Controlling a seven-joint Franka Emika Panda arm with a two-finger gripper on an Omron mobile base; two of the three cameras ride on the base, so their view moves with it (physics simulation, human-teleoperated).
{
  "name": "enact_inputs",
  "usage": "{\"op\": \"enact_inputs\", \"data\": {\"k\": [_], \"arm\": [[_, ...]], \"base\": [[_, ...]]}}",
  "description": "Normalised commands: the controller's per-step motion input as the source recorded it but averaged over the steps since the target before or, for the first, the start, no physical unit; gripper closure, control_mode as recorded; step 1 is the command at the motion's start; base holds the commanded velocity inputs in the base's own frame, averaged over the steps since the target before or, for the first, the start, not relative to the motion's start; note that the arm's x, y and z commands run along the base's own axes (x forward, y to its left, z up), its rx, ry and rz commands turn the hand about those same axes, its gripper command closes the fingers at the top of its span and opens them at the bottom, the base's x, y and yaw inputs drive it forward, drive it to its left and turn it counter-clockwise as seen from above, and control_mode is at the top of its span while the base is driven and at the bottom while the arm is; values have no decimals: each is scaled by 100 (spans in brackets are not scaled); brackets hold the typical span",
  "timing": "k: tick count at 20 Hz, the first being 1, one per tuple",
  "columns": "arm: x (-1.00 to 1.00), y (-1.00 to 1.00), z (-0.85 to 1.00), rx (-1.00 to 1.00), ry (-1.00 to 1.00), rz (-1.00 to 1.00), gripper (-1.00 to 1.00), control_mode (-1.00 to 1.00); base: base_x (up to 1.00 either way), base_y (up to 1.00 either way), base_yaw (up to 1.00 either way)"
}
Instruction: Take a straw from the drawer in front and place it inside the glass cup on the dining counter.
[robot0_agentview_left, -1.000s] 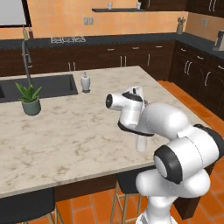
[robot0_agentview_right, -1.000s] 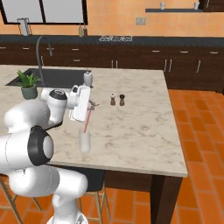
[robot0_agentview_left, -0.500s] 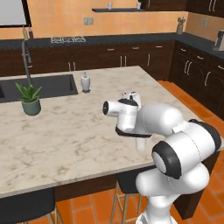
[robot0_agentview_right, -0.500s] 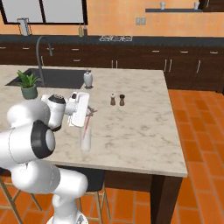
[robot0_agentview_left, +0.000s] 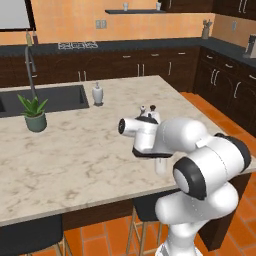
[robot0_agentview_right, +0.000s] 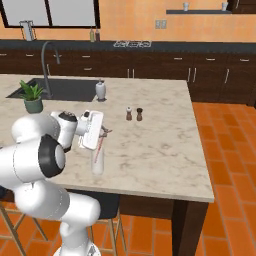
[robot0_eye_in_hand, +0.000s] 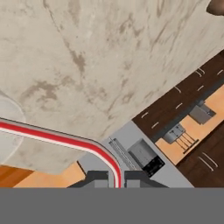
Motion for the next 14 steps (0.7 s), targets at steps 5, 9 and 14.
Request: {"op": "enact_inputs", "data": {"k": [5,9,14], "arm": [[-42,0,-31,0,4,0,100,-100],[-74,-4,-29,0,0,0,100,-100],[-32,-7,-38,0,1,0,100,-100]], "base": [[0,0,0],[0,0,0],[0,0,0]]}}
